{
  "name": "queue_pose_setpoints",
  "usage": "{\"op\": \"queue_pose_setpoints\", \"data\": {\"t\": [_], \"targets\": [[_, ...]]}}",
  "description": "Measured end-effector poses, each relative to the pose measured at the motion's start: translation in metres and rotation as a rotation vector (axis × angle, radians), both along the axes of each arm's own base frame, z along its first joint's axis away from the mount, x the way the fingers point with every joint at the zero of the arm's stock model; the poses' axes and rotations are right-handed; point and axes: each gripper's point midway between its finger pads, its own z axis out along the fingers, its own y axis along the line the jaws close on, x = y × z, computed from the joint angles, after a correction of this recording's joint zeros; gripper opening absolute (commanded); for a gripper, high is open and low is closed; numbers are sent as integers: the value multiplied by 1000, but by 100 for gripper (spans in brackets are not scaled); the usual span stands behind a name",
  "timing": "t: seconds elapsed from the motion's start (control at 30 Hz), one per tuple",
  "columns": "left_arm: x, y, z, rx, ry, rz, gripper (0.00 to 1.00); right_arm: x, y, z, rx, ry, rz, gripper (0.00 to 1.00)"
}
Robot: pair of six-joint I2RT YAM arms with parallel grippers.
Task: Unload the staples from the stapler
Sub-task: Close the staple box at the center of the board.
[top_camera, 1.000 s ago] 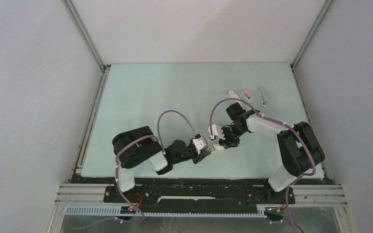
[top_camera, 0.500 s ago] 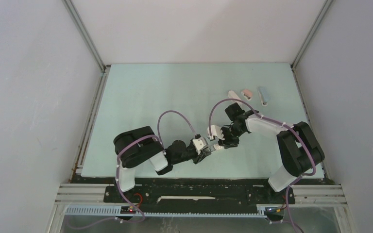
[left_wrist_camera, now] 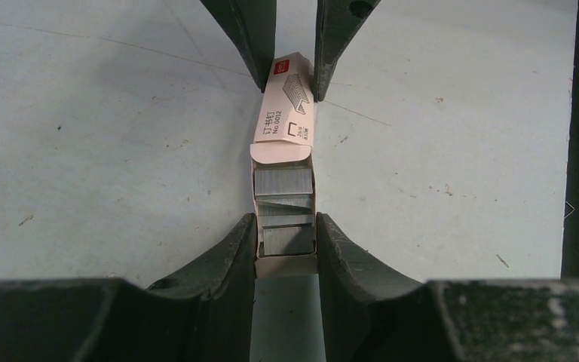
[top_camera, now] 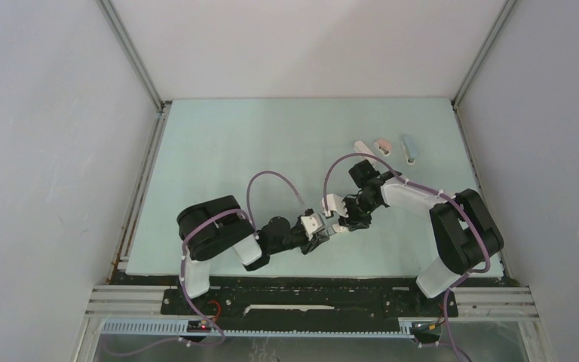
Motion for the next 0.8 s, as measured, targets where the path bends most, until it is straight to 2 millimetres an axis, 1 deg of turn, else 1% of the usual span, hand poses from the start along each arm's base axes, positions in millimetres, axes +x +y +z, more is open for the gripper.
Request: {"op": "queue_pose_setpoints", "data": {"t": [0.1, 0.23, 0.47, 0.63, 0.8], "targets": [[0, -1, 0, 5, -6, -8, 36, 0, 0, 0, -2, 0, -3, 42], [-1, -1, -1, 11, -15, -17, 36, 0, -1, -1, -4, 0, -4, 46], [-2, -4, -1, 15, -8, -45, 36, -5, 2, -3, 1, 1, 22, 47], [-1, -7, 0, 17, -1, -57, 36, -7, 4, -3, 15, 5, 37, 54], [-1, -8, 0, 18, 2, -60, 36, -7, 5, -1, 33, 11, 31, 54]]}}
